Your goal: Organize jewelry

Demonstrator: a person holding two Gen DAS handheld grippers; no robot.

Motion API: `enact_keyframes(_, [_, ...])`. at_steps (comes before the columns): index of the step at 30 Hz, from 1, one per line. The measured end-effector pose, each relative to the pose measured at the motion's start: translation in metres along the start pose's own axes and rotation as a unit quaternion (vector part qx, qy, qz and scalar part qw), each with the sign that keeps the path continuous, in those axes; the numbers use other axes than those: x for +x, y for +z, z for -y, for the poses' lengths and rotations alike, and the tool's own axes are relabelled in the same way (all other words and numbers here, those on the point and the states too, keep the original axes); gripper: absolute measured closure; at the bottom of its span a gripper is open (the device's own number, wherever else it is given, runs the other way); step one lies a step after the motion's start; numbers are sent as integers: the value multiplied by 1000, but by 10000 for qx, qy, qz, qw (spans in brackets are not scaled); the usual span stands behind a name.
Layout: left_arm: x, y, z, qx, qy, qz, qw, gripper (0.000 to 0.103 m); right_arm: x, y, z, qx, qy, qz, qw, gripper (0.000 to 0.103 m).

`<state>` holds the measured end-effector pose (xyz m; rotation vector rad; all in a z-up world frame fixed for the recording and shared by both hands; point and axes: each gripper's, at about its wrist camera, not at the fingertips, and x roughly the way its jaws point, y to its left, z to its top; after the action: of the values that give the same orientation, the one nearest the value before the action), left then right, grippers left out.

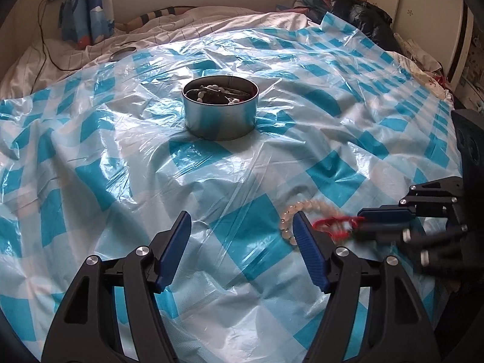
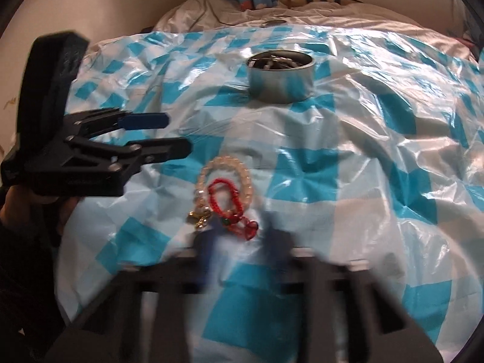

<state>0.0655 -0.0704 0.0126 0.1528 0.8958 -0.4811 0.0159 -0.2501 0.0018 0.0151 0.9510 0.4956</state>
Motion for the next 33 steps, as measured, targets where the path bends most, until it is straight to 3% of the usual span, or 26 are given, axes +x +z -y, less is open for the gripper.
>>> enact_keyframes(5, [0,2,7,101,-135,114,9998,36,-17,7,27,592,-269,429,9970,96])
enact_keyframes(9, [2,6,32,672,-200,301,9971,32,-26,10,44,1035,-282,699,9918,96])
enact_keyframes(16, [27,-2,49,936,-445,-232,9943,33,-27,11,56,1336,-203,758,9879,96])
enact_keyframes(17, [28,-3,48,934,-508,-255,9940,41,-25,12,58,1381,-200,719,9876,96])
enact_keyframes(18, [29,-3,47,917,-565,-305,9937,61,-23,11,59,1423,-177,675,9874,96])
enact_keyframes(21, [32,-4,40,778,-494,-444,9948,90,-18,11,61,1548,-133,599,9860,95])
enact_keyframes(22, [32,-5,36,751,-436,-468,9951,94,-18,11,62,1567,-135,605,9857,95])
enact_keyframes(24, [28,-6,23,595,-250,-492,9967,95,-19,11,63,1600,-167,641,9849,86])
enact_keyframes(25, [26,-6,16,515,-181,-483,9973,96,-21,11,63,1605,-179,696,9844,71])
enact_keyframes(26, [23,-6,9,401,-125,-466,9980,96,-23,12,62,1584,-189,758,9843,64])
enact_keyframes(27, [20,-6,4,319,-133,-449,9984,96,-26,13,59,1513,-217,841,9847,62])
enact_keyframes(29, [15,-4,-6,160,-255,-364,9989,96,-26,15,52,1302,-351,888,9869,49])
enact_keyframes(33, [9,1,-15,-141,-538,-181,9983,91,-12,17,42,980,-490,669,9917,48])
